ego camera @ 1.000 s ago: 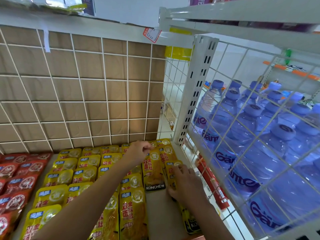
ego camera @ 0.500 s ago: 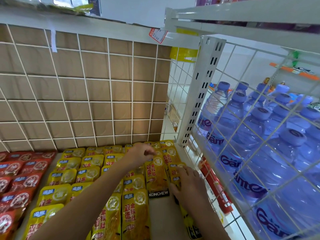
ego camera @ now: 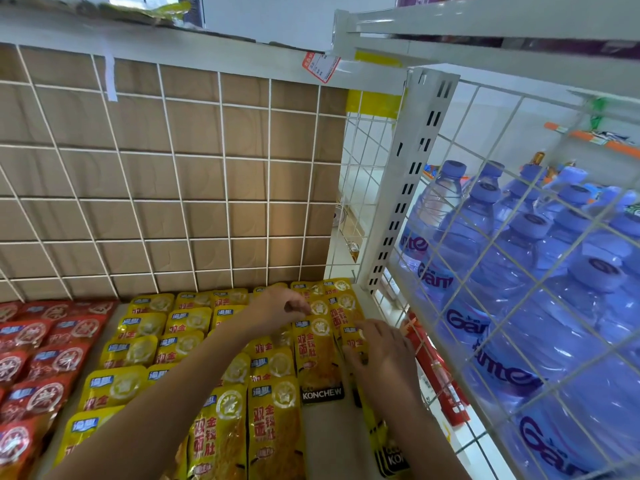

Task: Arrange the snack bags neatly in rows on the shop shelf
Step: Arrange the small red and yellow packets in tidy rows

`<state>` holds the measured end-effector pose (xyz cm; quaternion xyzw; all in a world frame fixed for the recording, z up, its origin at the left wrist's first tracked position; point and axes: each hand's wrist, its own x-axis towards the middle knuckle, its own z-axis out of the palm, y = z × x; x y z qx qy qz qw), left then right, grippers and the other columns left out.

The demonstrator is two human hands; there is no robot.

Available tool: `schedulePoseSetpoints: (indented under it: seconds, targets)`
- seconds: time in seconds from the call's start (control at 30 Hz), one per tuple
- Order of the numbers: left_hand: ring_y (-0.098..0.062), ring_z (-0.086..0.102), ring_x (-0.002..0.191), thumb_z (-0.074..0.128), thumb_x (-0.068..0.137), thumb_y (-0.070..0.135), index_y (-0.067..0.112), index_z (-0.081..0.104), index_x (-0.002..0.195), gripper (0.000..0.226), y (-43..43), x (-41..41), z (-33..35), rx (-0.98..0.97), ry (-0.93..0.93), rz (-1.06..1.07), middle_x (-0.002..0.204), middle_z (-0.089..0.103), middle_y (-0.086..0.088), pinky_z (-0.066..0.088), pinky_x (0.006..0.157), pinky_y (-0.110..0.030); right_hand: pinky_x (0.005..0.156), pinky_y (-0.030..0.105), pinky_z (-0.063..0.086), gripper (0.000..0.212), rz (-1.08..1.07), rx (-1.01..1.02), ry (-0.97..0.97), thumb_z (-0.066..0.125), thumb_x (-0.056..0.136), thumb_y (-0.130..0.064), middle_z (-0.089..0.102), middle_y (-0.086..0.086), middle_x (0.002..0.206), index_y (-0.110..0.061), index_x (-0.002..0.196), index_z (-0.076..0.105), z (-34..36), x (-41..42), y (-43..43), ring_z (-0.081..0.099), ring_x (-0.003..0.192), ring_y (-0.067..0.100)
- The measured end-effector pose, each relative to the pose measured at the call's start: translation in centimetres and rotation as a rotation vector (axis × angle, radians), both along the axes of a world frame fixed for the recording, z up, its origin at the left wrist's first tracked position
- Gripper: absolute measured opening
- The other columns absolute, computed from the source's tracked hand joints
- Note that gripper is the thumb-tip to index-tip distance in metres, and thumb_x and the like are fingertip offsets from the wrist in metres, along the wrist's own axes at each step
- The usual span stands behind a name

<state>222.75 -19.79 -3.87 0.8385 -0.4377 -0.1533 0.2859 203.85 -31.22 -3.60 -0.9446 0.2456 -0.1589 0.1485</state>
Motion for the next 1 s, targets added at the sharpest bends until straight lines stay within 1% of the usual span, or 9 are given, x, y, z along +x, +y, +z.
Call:
schedulePoseSetpoints:
  seconds: [0.13, 0.23, 0.3, 0.37, 0.43, 0.5, 0.6, 0.77, 1.0]
  targets:
    - [-0.002, 0.056, 0.087, 0.066, 0.085, 0.018, 0.021, 0.070, 0.104, 0.019, 0.4, -0.4, 0.3, 0.013, 0.001, -0.047, 0.093, 0.063, 0.010, 0.045, 0.079, -0.015, 0.095, 0.041, 0.040, 0.050, 0.030, 0.049, 0.018, 0.044, 0.079, -0.044, 0.062, 0.001, 0.117, -0.020, 0.121, 0.059, 0.5, 0.6, -0.4, 0.055, 0.110, 0.025]
    - [0.003, 0.053, 0.083, 0.064, 0.087, 0.018, 0.019, 0.069, 0.104, 0.018, 0.4, -0.5, 0.1, 0.000, 0.006, -0.059, 0.090, 0.059, 0.012, 0.040, 0.072, -0.005, 0.094, 0.038, 0.037, 0.052, 0.060, 0.050, 0.021, 0.043, 0.079, -0.045, 0.060, 0.000, 0.119, -0.020, 0.122, 0.057, 0.9, 1.0, -0.5, 0.053, 0.112, 0.023]
    - [0.001, 0.053, 0.086, 0.061, 0.089, 0.019, 0.021, 0.069, 0.101, 0.015, 0.4, -0.5, 0.0, -0.041, -0.002, -0.016, 0.095, 0.061, 0.011, 0.042, 0.076, -0.011, 0.095, 0.036, 0.038, 0.052, 0.123, 0.052, 0.053, 0.045, 0.080, -0.046, 0.058, 0.001, 0.122, -0.020, 0.124, 0.055, 1.2, 1.3, -0.5, 0.052, 0.113, 0.022]
    - [-0.004, 0.054, 0.092, 0.057, 0.091, 0.017, 0.020, 0.068, 0.102, 0.016, 0.3, 0.0, 0.1, -0.103, -0.031, 0.060, 0.100, 0.063, 0.008, 0.045, 0.080, -0.020, 0.099, 0.032, 0.035, 0.051, 0.224, 0.056, 0.108, 0.055, 0.084, -0.044, 0.051, -0.001, 0.131, -0.022, 0.130, 0.049, 1.3, 1.6, -0.4, 0.046, 0.120, 0.020]
    - [-0.007, 0.053, 0.094, 0.053, 0.092, 0.013, 0.018, 0.066, 0.107, 0.020, 0.2, 0.7, 0.1, -0.090, -0.076, 0.119, 0.102, 0.062, 0.006, 0.041, 0.079, -0.020, 0.105, 0.029, 0.028, 0.059, 0.320, 0.037, 0.213, 0.061, 0.083, -0.044, 0.040, -0.006, 0.140, -0.026, 0.136, 0.041, 1.3, 1.9, -0.2, 0.036, 0.128, 0.016]
    - [-0.010, 0.055, 0.100, 0.051, 0.093, 0.013, 0.021, 0.065, 0.109, 0.023, -0.1, 1.6, -0.1, -0.032, -0.089, 0.149, 0.108, 0.062, 0.005, 0.042, 0.084, -0.024, 0.109, 0.032, 0.022, 0.070, 0.376, 0.019, 0.289, 0.064, 0.079, -0.048, 0.033, -0.008, 0.145, -0.027, 0.140, 0.034, 1.2, 2.3, 0.0, 0.028, 0.134, 0.015]
    - [-0.015, 0.054, 0.111, 0.049, 0.094, 0.015, 0.023, 0.062, 0.115, 0.026, -0.3, 2.3, -0.6, 0.050, -0.103, 0.115, 0.119, 0.059, 0.001, 0.042, 0.092, -0.028, 0.112, 0.037, 0.016, 0.082, 0.391, 0.011, 0.358, 0.066, 0.076, -0.051, 0.023, -0.008, 0.152, -0.028, 0.143, 0.027, 1.0, 2.9, 0.1, 0.019, 0.139, 0.014]
    - [-0.019, 0.044, 0.122, 0.045, 0.096, 0.013, 0.017, 0.056, 0.126, 0.033, -0.8, 2.7, -0.7, 0.054, -0.151, 0.033, 0.130, 0.051, -0.002, 0.034, 0.104, -0.032, 0.113, 0.038, 0.013, 0.082, 0.383, -0.027, 0.398, 0.063, 0.078, -0.052, 0.013, -0.005, 0.155, -0.029, 0.144, 0.022, 0.5, 3.2, 0.0, 0.016, 0.141, 0.017]
    - [-0.019, 0.043, 0.124, 0.049, 0.095, 0.032, 0.019, 0.051, 0.129, 0.037, -1.9, 2.9, -1.1, 0.091, -0.210, 0.056, 0.130, 0.049, -0.002, 0.033, 0.103, -0.034, 0.114, 0.038, 0.012, 0.084, 0.372, -0.008, 0.433, 0.064, 0.079, -0.049, 0.011, -0.002, 0.156, -0.027, 0.146, 0.019, 0.8, 3.5, 0.0, 0.015, 0.142, 0.018]
